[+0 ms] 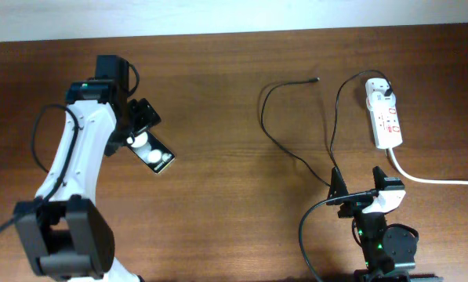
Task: Plug charger to phone and switch on socket
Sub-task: 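Lower the left gripper and grasp the black phone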
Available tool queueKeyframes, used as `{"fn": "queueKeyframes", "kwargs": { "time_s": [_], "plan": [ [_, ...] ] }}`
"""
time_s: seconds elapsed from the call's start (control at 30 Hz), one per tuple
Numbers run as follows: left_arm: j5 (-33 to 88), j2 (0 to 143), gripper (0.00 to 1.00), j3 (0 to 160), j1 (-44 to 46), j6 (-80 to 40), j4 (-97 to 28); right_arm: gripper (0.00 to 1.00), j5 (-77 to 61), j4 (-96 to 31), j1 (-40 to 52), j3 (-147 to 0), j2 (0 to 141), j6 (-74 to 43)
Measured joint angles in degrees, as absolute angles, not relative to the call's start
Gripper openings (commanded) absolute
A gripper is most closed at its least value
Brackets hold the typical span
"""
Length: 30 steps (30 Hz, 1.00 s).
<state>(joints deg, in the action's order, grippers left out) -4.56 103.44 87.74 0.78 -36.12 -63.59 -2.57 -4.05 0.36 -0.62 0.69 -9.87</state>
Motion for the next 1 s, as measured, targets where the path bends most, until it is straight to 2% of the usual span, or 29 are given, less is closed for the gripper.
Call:
{"fn": "queueKeyframes", "kwargs": {
  "time_s": [0.47,1.0],
  "plan": [
    [-3.2,114.21,0.99,87.77,0.78,-41.17,-60.55,0.99,-2.55,-4.05,0.34,-0.62,0.69,-9.82],
    [-3.25,117.6,0.99,87.77,0.56,-45.32,-57.17,0.99,-2.55,-4.05,0.36,-0.62,0.69,-9.85]
  ]
}}
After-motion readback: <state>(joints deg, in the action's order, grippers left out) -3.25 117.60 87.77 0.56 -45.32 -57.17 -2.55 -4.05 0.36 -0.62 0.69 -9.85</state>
